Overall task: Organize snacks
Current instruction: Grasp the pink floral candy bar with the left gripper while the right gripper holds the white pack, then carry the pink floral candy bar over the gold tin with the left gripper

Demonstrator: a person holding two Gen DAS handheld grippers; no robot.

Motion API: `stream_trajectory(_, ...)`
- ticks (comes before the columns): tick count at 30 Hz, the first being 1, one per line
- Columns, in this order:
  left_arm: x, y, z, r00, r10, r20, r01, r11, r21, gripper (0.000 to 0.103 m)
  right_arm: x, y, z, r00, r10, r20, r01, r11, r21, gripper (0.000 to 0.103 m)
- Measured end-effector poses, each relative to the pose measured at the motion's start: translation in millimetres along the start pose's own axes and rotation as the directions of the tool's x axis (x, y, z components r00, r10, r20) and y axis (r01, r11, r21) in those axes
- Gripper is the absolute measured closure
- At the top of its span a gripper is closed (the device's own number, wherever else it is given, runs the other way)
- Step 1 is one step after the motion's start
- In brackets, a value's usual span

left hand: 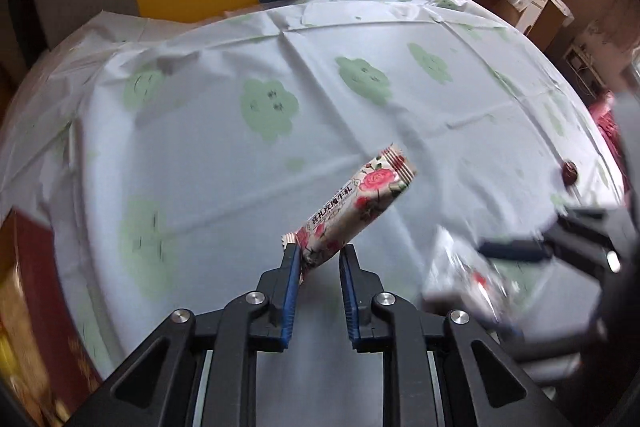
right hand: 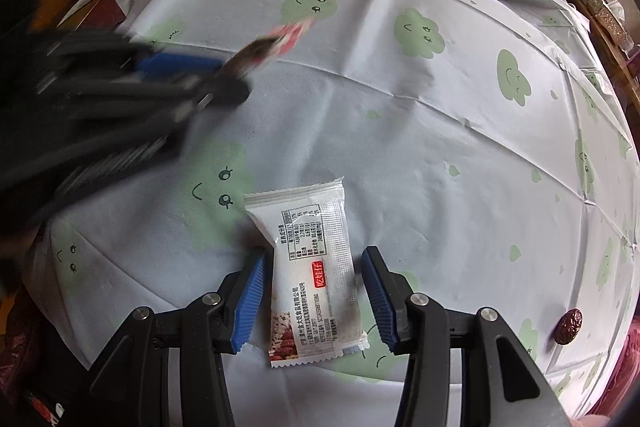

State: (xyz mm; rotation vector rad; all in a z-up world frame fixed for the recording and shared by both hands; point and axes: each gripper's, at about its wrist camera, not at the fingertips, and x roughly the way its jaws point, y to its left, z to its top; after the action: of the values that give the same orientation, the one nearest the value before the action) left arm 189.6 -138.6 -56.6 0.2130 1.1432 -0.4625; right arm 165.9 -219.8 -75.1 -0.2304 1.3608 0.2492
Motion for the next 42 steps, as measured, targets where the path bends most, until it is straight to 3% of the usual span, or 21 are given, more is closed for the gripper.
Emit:
stream_trajectory(7, -33, -7, -46, 1.0, 0.026, 0.003, -0.026, 1.0, -0.001, 0.082, -3, 1, -2, 1.0, 0.004, 0.004, -0.004, 1.0, 0.005, 0.054)
stream_trajectory(11, -49, -8, -58, 0.999, 0.032, 0.033, -0.034, 0.998, 0.049, 0.078, -4, -2, -3, 1.0, 0.004, 0.005, -0.004, 1.0, 0.005, 0.053)
stream_trajectory(18, -45, -4, -32, 0.999, -0.019, 0.049, 0.018, 1.0, 0.013, 0.077, -7, -6, -7, 1.0, -0.018, -0.002, 0.018, 1.0, 0.019, 0.053)
stream_trajectory(23, -29, -21, -12, 0.998, -0.036, 0.044, 0.034, 0.998, 0.05, 0.075, -9, -13, -10, 1.0, -0.02, -0.012, 0.021, 0.999, 0.028, 0.053)
stream_trajectory(27, -10, -32, 0, 0.999, -0.03, 0.02, 0.028, 0.996, 0.085, 0.075, -10, -22, -13, 0.999, -0.04, -0.019, 0.041, 0.998, 0.049, 0.053)
stream_trajectory(31, 12, -34, 6, 1.0, -0.007, -0.015, 0.008, 0.996, 0.086, 0.075, -9, -29, -12, 0.998, -0.053, -0.028, 0.054, 0.997, 0.054, 0.045)
stream_trajectory(33, 18, -32, 7, 1.0, -0.007, -0.026, 0.008, 0.997, 0.075, 0.075, -9, -29, -12, 0.998, -0.056, -0.029, 0.057, 0.997, 0.049, 0.045)
stream_trajectory(36, 16, -30, 4, 1.0, -0.019, 0.001, 0.019, 0.998, 0.062, 0.083, -8, -32, -11, 0.998, -0.055, -0.031, 0.056, 0.997, 0.044, 0.045)
stream_trajectory(40, 4, -18, -13, 1.0, -0.005, 0.022, 0.005, 1.0, 0.008, 0.084, -7, -30, -8, 0.998, -0.061, -0.024, 0.061, 0.997, 0.037, 0.045)
stream_trajectory(42, -4, -13, -27, 0.999, 0.016, 0.035, -0.015, 1.0, -0.024, 0.084, -7, -25, -6, 0.998, -0.057, -0.014, 0.057, 0.998, 0.028, 0.055)
